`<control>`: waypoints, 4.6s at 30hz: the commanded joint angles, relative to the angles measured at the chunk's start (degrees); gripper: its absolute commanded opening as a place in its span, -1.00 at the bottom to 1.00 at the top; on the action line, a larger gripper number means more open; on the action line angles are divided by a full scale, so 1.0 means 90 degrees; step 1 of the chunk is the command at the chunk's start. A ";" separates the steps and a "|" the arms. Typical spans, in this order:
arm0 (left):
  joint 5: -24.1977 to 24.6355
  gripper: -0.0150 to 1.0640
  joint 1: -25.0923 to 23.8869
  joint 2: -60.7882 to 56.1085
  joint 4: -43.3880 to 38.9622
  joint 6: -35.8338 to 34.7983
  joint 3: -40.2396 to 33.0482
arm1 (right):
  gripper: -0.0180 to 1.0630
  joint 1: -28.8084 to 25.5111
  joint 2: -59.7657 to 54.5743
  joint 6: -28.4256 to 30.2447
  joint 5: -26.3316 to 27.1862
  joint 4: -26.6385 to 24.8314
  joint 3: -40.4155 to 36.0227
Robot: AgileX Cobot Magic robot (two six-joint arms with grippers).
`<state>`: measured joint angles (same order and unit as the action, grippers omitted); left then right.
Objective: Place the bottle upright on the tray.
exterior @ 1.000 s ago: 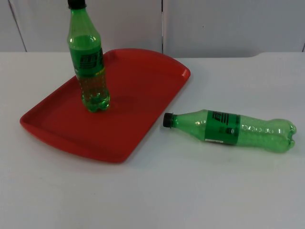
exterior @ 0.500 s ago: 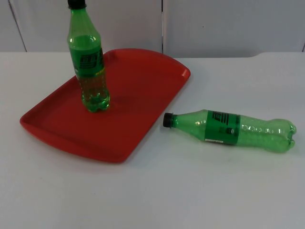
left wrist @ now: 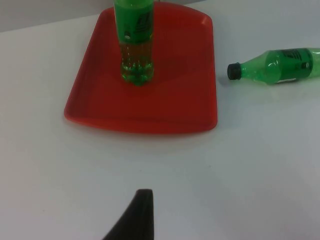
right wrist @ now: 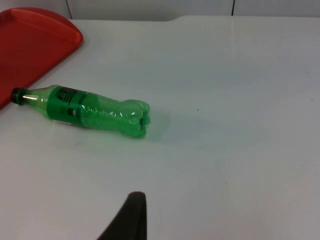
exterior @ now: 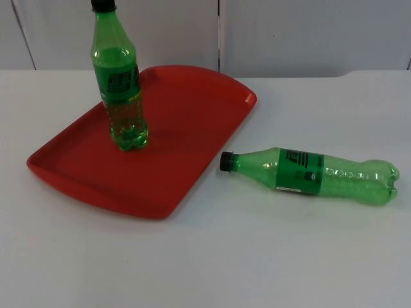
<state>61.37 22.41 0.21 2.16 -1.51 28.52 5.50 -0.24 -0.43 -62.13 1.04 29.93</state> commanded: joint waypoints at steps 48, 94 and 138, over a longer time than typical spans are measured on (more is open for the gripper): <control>0.0009 0.98 0.0044 -0.0023 0.0068 -0.0035 -0.0032 | 0.98 -0.0043 0.0027 0.0001 0.0045 -0.0013 -0.0043; 0.0009 0.98 0.0044 -0.0023 0.0068 -0.0035 -0.0032 | 0.98 -0.0043 0.0027 0.0001 0.0045 -0.0013 -0.0043; 0.0009 0.98 0.0044 -0.0023 0.0068 -0.0035 -0.0032 | 0.98 -0.0043 0.0027 0.0001 0.0119 -0.0301 0.0103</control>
<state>61.37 22.41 0.21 2.29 -1.51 28.52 5.50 -0.24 -0.33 -62.01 -0.80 30.21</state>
